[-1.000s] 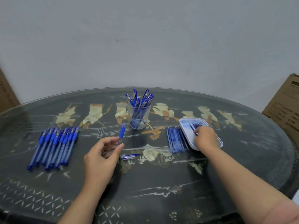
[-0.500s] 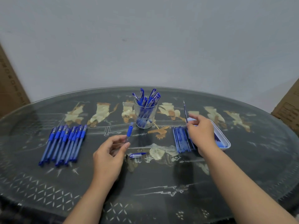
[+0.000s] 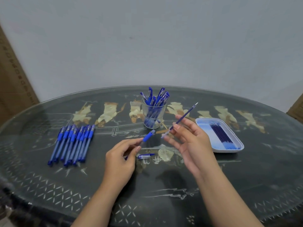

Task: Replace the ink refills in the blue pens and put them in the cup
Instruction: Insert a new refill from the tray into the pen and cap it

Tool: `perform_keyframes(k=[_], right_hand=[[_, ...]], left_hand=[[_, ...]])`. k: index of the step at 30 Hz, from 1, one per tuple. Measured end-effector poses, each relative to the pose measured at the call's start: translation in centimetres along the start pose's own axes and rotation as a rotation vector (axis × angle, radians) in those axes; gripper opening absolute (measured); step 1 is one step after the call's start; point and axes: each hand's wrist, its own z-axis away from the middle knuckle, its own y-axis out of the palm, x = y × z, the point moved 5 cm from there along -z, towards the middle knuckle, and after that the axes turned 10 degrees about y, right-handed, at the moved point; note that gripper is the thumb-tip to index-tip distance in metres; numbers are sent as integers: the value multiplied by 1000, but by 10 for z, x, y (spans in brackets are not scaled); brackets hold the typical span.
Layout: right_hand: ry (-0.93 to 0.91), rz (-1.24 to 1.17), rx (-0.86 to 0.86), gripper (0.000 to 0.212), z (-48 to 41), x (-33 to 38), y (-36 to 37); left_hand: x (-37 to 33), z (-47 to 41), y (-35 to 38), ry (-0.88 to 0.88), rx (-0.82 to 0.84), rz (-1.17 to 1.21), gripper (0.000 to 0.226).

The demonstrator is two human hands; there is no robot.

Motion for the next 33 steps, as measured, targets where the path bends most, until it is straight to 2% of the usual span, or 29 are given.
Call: perform_keyframes(k=[7, 20, 26, 33], right_hand=[[13, -142, 21, 27, -4, -5, -2], [6, -84, 3, 24, -8, -10, -9], [-75, 41, -45, 21, -7, -11, -11], [-89, 303, 10, 19, -4, -25, -1]], left_hand=[[-1, 0, 4, 81, 82, -46, 35], [-3, 0, 5, 118, 105, -74, 34], [-3, 0, 5, 118, 113, -82, 34], [-4, 0, 5, 88, 96, -63, 35]])
